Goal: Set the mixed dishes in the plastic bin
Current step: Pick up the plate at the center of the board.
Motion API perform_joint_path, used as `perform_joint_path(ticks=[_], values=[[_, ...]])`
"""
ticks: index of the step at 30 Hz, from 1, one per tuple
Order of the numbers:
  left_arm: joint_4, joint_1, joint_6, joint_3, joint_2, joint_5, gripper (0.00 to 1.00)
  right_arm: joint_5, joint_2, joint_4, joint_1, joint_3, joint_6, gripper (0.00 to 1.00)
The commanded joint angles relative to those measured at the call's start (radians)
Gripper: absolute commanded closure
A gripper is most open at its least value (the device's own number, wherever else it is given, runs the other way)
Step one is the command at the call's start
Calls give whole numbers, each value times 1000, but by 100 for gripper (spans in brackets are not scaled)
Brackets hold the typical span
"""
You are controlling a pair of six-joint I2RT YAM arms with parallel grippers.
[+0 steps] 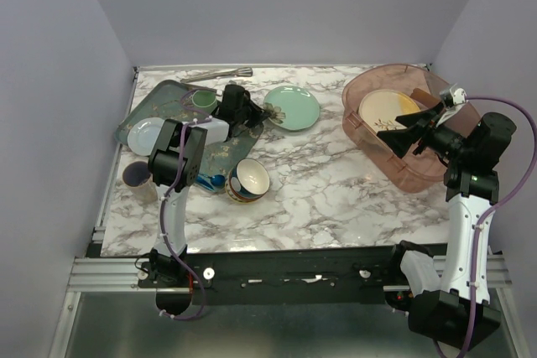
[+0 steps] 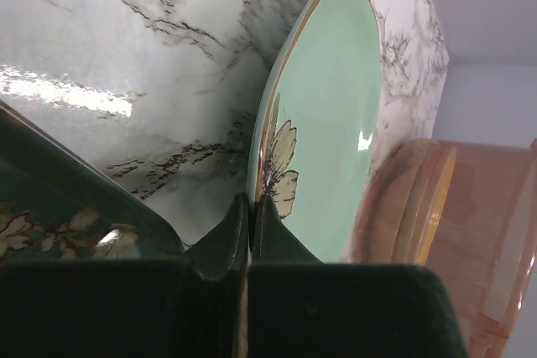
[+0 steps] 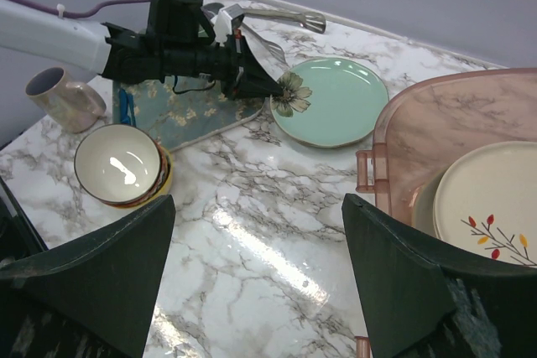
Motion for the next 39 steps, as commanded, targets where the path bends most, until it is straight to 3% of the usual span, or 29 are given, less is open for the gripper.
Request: perform_joint_path(ticks=[1,18,32,39], values=[[162,-4,-18,22,-106,109,100,18,3,18,4,-16,-10,12],[190,-2,29,-35,-287,108,100,9,25,21,4,-22,-12,12],[292,-12,-5,-273,-535,109,100,-34,45,60,4,-40,25,12],[318,-61,5,-362,-644,113,100,-79,63,151,7,-78,120,10]])
